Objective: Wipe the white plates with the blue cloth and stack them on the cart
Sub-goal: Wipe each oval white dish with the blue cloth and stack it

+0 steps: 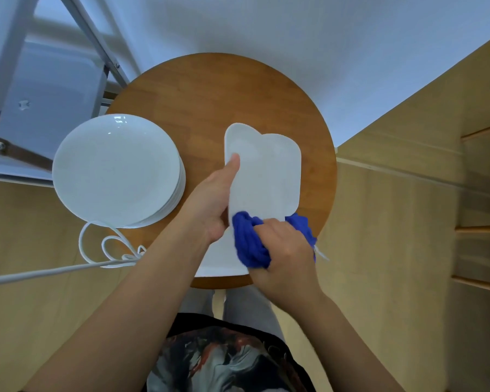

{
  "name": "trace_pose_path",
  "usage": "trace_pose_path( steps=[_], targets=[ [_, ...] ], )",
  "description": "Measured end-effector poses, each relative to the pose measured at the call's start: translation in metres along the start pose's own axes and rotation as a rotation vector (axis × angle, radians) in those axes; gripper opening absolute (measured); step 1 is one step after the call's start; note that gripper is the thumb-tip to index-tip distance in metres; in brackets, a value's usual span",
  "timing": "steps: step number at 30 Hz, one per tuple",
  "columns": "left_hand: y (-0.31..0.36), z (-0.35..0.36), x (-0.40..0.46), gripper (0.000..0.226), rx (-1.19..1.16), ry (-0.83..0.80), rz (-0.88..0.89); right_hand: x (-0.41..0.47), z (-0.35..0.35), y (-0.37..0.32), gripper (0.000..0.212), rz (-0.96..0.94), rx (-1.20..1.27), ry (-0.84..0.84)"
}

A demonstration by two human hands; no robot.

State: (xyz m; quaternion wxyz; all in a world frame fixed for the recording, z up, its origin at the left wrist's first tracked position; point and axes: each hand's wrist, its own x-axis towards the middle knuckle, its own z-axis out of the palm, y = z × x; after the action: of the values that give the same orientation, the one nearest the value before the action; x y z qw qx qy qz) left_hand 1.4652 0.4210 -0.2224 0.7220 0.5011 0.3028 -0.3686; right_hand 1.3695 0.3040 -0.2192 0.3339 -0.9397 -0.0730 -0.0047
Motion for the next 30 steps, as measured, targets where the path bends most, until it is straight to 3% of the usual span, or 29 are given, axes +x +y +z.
trace_pose_path(
  steps=[3, 6, 7, 10, 12, 16, 19, 21, 23, 25, 28, 30],
  targets=[
    [0.006, 0.002, -0.005, 0.081, 0.149, 0.006, 0.041, 0.005, -0.027, 0.007, 0.023, 0.354, 0.566, 0.043],
    [-0.002, -0.003, 0.002, 0.075, 0.24, 0.222, 0.02, 0.008, -0.045, 0.021, 0.037, 0.563, 0.965, 0.12],
    [-0.008, -0.006, 0.003, 0.072, 0.169, 0.182, -0.015, 0.007, -0.047, 0.025, 0.037, 0.59, 1.099, 0.12],
    [-0.032, -0.008, 0.007, 0.062, -0.235, -0.135, -0.065, 0.003, -0.042, 0.028, 0.035, 0.649, 1.338, 0.102],
    [-0.041, -0.012, 0.009, 0.063, -0.399, -0.185, -0.008, -0.001, -0.037, 0.029, 0.034, 0.724, 1.373, 0.121],
    [-0.038, -0.018, 0.013, 0.078, -0.36, -0.121, 0.141, -0.009, -0.033, 0.035, 0.03, 0.847, 1.254, 0.118],
    [-0.022, -0.027, 0.012, 0.076, -0.17, -0.07, 0.228, -0.015, -0.037, 0.038, 0.019, 0.918, 0.774, 0.178],
    [-0.011, -0.036, 0.01, 0.067, -0.019, -0.042, 0.229, -0.017, -0.047, 0.039, 0.023, 0.834, 0.556, 0.241],
    [-0.005, -0.042, 0.005, 0.055, 0.131, -0.067, 0.193, -0.014, -0.059, 0.031, 0.013, 0.659, 0.483, 0.218],
    [-0.004, -0.042, 0.0, 0.051, 0.237, -0.184, 0.146, -0.005, -0.065, 0.019, 0.023, 0.466, 0.433, 0.1],
    [-0.007, -0.026, -0.007, 0.061, 0.321, -0.401, 0.084, 0.016, -0.054, 0.011, 0.073, 0.232, 0.273, -0.221],
    [-0.009, -0.016, -0.009, 0.067, 0.341, -0.478, 0.09, 0.024, -0.041, 0.01, 0.074, 0.172, 0.08, -0.391]
  ],
)
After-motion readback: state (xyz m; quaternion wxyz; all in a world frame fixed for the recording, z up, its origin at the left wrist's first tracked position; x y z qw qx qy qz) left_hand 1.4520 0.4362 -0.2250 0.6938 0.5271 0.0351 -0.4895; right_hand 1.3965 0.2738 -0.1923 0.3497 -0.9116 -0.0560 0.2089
